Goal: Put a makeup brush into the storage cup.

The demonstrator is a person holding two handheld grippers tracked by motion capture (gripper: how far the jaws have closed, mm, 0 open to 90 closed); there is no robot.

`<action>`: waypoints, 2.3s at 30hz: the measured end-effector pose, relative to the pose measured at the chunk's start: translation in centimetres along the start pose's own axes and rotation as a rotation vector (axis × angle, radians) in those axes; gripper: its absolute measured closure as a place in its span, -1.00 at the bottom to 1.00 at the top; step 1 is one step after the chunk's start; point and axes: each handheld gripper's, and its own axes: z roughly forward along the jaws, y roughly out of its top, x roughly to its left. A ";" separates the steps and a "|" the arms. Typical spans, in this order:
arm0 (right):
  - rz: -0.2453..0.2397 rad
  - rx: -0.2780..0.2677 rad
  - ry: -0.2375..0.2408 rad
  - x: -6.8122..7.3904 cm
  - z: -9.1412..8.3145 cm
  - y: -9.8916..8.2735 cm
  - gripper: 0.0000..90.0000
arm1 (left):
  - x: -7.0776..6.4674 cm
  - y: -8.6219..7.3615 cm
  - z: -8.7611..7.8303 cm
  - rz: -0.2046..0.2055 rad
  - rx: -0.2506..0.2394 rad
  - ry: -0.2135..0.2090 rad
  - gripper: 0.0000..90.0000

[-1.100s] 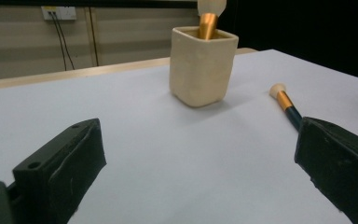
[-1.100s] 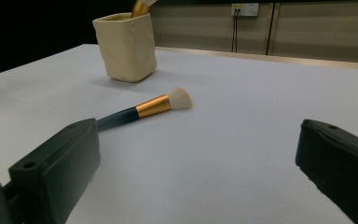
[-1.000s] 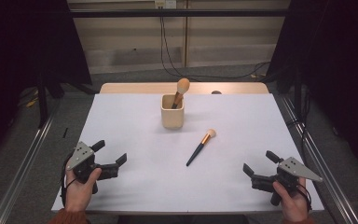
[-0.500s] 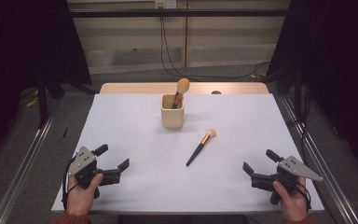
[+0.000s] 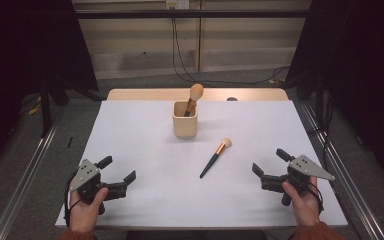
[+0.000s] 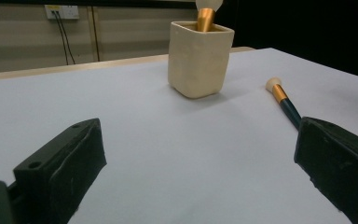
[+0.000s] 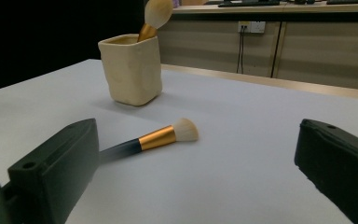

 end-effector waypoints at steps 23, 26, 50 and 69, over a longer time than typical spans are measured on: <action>-0.051 -0.023 0.097 0.4 5.4 3.4 -1.00 | 0.1 -0.2 0.0 0.014 -0.008 0.000 -0.94; -0.060 -0.003 0.111 0.5 6.5 3.9 -1.00 | 0.1 -0.2 0.0 0.014 -0.008 -0.002 -0.94; -0.100 0.088 0.126 0.8 13.7 6.9 -1.00 | 0.3 -0.2 0.1 0.036 0.002 -0.001 -0.94; -0.214 0.427 0.270 0.5 15.8 7.9 -0.97 | 0.5 -0.4 0.2 0.026 0.013 0.006 -0.94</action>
